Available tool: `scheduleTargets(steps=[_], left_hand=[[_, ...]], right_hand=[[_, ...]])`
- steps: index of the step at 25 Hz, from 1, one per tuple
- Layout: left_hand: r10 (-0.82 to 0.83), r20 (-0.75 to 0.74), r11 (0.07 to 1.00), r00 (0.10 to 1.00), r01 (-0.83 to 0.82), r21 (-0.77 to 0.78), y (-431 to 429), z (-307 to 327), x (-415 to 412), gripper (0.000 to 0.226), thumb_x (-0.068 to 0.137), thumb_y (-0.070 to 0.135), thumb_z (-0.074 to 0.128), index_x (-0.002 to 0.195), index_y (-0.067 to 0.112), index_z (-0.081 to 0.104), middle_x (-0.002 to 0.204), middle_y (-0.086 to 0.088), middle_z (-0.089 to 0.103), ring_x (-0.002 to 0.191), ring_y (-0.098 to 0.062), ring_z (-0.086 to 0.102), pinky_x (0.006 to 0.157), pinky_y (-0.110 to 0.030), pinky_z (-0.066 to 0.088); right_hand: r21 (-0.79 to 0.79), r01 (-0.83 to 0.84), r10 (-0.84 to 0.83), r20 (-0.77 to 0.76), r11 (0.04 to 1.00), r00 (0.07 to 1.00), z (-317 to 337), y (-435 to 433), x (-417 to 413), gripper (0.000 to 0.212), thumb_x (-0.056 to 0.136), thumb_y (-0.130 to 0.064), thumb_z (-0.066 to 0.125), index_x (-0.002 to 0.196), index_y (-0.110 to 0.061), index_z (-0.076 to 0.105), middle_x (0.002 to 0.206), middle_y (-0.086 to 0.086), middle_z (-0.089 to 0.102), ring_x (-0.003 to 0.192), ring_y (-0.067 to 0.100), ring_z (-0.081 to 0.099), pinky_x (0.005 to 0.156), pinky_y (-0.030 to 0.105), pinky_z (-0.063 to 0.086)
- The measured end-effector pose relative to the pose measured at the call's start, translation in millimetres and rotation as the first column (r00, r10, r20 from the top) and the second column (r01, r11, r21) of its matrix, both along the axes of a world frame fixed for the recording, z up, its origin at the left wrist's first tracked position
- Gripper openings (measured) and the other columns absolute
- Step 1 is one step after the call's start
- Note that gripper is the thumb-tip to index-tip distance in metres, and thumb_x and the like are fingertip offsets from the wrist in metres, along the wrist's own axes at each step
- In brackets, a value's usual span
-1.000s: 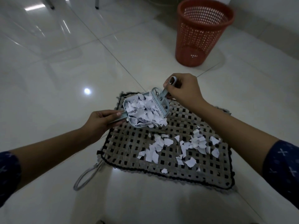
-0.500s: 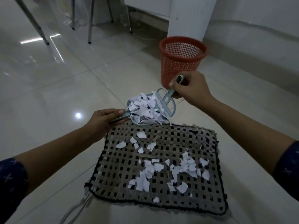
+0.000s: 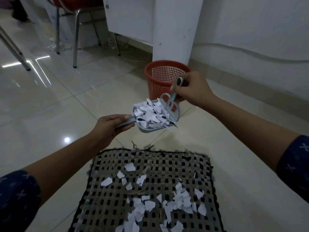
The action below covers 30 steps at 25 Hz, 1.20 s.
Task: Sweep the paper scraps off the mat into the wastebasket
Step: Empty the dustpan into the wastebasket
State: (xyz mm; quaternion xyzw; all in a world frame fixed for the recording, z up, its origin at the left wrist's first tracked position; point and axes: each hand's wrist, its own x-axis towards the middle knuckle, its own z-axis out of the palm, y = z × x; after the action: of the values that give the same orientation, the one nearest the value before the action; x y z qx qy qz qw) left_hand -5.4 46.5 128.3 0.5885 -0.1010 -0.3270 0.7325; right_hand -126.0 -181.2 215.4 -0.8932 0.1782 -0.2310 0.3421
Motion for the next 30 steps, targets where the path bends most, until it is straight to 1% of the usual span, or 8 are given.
scheduleTargets(steps=[8,13,17,19,22,25,27,30], left_hand=[[0.015,-0.009,1.000,1.000,-0.016,-0.027,-87.0,53.7,70.7,0.014,0.085,-0.003,0.057,0.095,-0.013,0.061,0.088,-0.018,0.070,0.071,-0.022,0.072,0.061,-0.020,0.056],[0.112,0.037,0.993,0.993,-0.111,-0.028,-162.5,69.1,115.8,0.005,0.084,-0.008,0.056,0.084,-0.012,0.058,0.091,-0.021,0.064,0.072,-0.025,0.070,0.059,-0.023,0.057],[0.181,0.178,0.978,0.967,-0.196,0.072,-208.6,56.0,127.9,0.008,0.081,-0.009,0.061,0.073,-0.008,0.058,0.081,-0.022,0.062,0.052,-0.021,0.068,0.058,-0.026,0.059],[0.201,0.335,0.954,0.921,-0.262,0.146,-228.0,44.9,132.5,0.009,0.079,-0.007,0.064,0.070,-0.006,0.061,0.083,-0.024,0.064,0.061,-0.029,0.068,0.061,-0.033,0.060],[0.132,0.668,0.902,0.732,-0.368,0.226,-250.0,39.3,128.8,0.007,0.074,-0.001,0.062,0.071,-0.004,0.068,0.077,-0.020,0.068,0.074,-0.036,0.068,0.070,-0.045,0.058],[-0.105,0.898,0.846,0.428,-0.436,0.307,-261.0,35.6,119.8,0.016,0.076,0.000,0.050,0.068,-0.006,0.062,0.069,-0.014,0.059,0.069,-0.025,0.059,0.061,-0.030,0.045],[-0.212,0.946,0.819,0.245,-0.484,0.309,-262.4,36.2,113.1,0.020,0.081,0.001,0.045,0.070,-0.003,0.061,0.070,-0.010,0.052,0.067,-0.021,0.050,0.059,-0.030,0.032],[-0.327,0.942,0.794,0.069,-0.520,0.314,-260.5,38.5,105.5,0.020,0.088,0.005,0.045,0.078,-0.003,0.060,0.074,-0.014,0.054,0.068,-0.025,0.048,0.058,-0.032,0.030]], right_hand=[[-0.021,0.018,-0.018,0.022,1.000,1.000,57.8,-78.2,67.1,0.015,0.080,-0.002,0.062,0.086,0.010,0.068,0.083,0.026,0.071,0.073,0.031,0.072,0.066,0.040,0.063],[-0.092,0.049,-0.046,0.031,0.995,0.998,66.9,-138.1,131.7,0.018,0.080,-0.003,0.062,0.089,0.011,0.068,0.088,0.029,0.070,0.072,0.031,0.072,0.064,0.036,0.063],[-0.185,0.161,-0.145,0.096,0.969,0.985,24.6,-162.1,158.1,0.018,0.083,-0.008,0.059,0.084,0.006,0.070,0.086,0.024,0.071,0.079,0.032,0.069,0.074,0.041,0.058],[-0.184,0.193,-0.171,0.128,0.964,0.977,-5.9,-166.5,160.3,0.017,0.085,-0.011,0.060,0.089,0.000,0.072,0.092,0.017,0.073,0.084,0.025,0.066,0.073,0.028,0.051],[-0.016,0.234,-0.225,0.216,0.972,0.950,-45.0,-174.0,159.7,0.018,0.086,-0.012,0.061,0.099,-0.010,0.073,0.101,0.010,0.073,0.094,0.023,0.067,0.080,0.029,0.052],[0.098,0.269,-0.286,0.333,0.958,0.898,-66.0,-174.0,152.6,0.019,0.086,-0.010,0.059,0.099,-0.008,0.074,0.099,0.012,0.074,0.093,0.022,0.067,0.086,0.040,0.055],[0.156,0.292,-0.330,0.394,0.944,0.858,-69.1,-170.2,145.7,0.018,0.087,-0.007,0.059,0.098,-0.005,0.074,0.097,0.012,0.074,0.087,0.016,0.064,0.084,0.032,0.053],[0.362,0.312,-0.454,0.430,0.878,0.780,-73.3,-166.4,142.4,0.016,0.086,-0.009,0.062,0.097,-0.008,0.074,0.093,0.006,0.074,0.089,0.013,0.065,0.086,0.030,0.054]])
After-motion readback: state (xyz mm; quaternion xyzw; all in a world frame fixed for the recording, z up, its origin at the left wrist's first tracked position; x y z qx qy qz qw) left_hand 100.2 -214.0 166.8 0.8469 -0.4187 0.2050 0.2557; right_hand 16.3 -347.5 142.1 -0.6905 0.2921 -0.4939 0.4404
